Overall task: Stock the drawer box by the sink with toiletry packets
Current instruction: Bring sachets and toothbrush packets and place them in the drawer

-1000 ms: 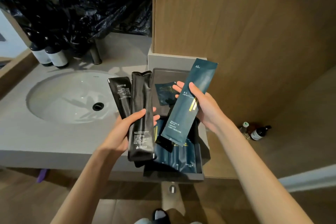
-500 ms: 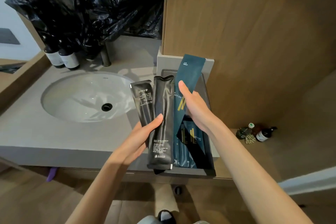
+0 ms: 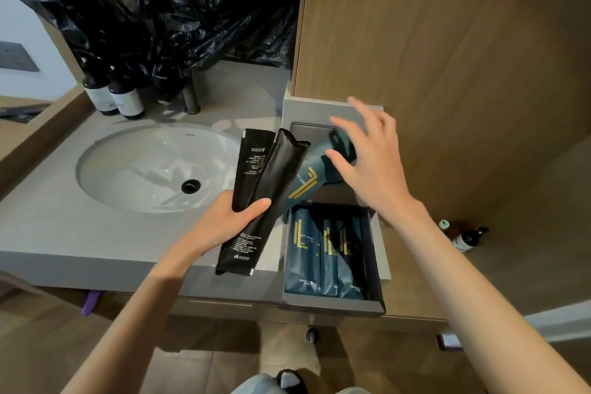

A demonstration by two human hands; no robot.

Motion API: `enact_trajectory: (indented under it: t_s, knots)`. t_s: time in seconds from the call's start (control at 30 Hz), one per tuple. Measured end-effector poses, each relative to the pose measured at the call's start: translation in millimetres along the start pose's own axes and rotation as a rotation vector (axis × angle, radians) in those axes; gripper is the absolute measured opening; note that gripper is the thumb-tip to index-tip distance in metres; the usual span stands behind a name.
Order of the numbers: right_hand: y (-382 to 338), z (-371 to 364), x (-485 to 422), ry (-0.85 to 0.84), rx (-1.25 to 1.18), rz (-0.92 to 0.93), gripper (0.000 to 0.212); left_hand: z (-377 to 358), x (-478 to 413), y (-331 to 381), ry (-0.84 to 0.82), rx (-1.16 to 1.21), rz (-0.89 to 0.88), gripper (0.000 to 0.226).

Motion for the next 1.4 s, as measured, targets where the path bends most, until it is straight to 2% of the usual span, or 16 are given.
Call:
enact_trajectory:
  t_s: [0.07, 0.17, 0.3, 0.37, 0.43, 0.5, 0.6, 0.7, 0.77, 0.97, 1.07, 1.2, 1.4]
  knots:
    - [-10, -13, -6, -0.123, 0.103, 0.17, 0.036, 2, -6, -2, -0.009, -0.095, -0.04, 0.023]
    - [-14, -44, -6, -0.445, 0.174, 0.221, 0.029, 3, -10, -7, -0.038, -0.129, -0.059, 0.026]
    - [-11, -61, -7, -0.64, 0.027, 0.119, 0.024, 3, -10, -11, -0.078, -0.125, -0.058, 0.017]
    - [-6, -67, 1, -0.757, -0.11, 0.023, 0.017, 1, -7, -12, -0.097, -0.065, -0.037, 0.006]
    - [0, -70, 11, -0.818, -0.152, -0.01, 0.009, 3, -6, -15, -0.086, 0.025, 0.002, 0.006]
    - [11, -67, 19, -0.803, -0.106, -0.035, 0.005, 8, -5, -20, -0.049, 0.13, 0.057, 0.006]
    - [38, -50, 36, -0.726, -0.066, -0.17, 0.005, 16, -6, -29, 0.014, 0.278, 0.105, 0.011]
    - [57, -23, 68, -0.648, -0.148, -0.358, 0.005, 19, -5, -40, 0.049, 0.387, 0.157, 0.031]
    - [66, -6, 95, -0.585, -0.236, -0.503, 0.004, 12, -1, -44, 0.0, 0.429, 0.171, 0.039]
    - [71, 13, 182, -0.536, -0.551, -0.915, 0.011, -27, 12, -58, -0.107, 0.46, 0.247, 0.045]
    - [75, 10, 212, -0.507, -0.602, -1.056, 0.016, -42, 15, -65, -0.088, 0.461, 0.301, 0.03]
    - [73, -3, 223, -0.438, -0.642, -1.15, 0.022, -54, 21, -70, -0.093, 0.433, 0.342, 0.028]
    - [70, -47, 219, -0.417, -0.595, -1.148, 0.035, -63, 35, -76, -0.106, 0.417, 0.37, 0.024]
Point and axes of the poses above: each hand's wrist, its own x-axis away from the middle knuckle, its own z-axis out of the back of the hand, y = z × x, the point moved 9 cm from there along -x, towards the middle knuckle, and after that the axes turned 8 degrees about y, right-handed, at the moved point
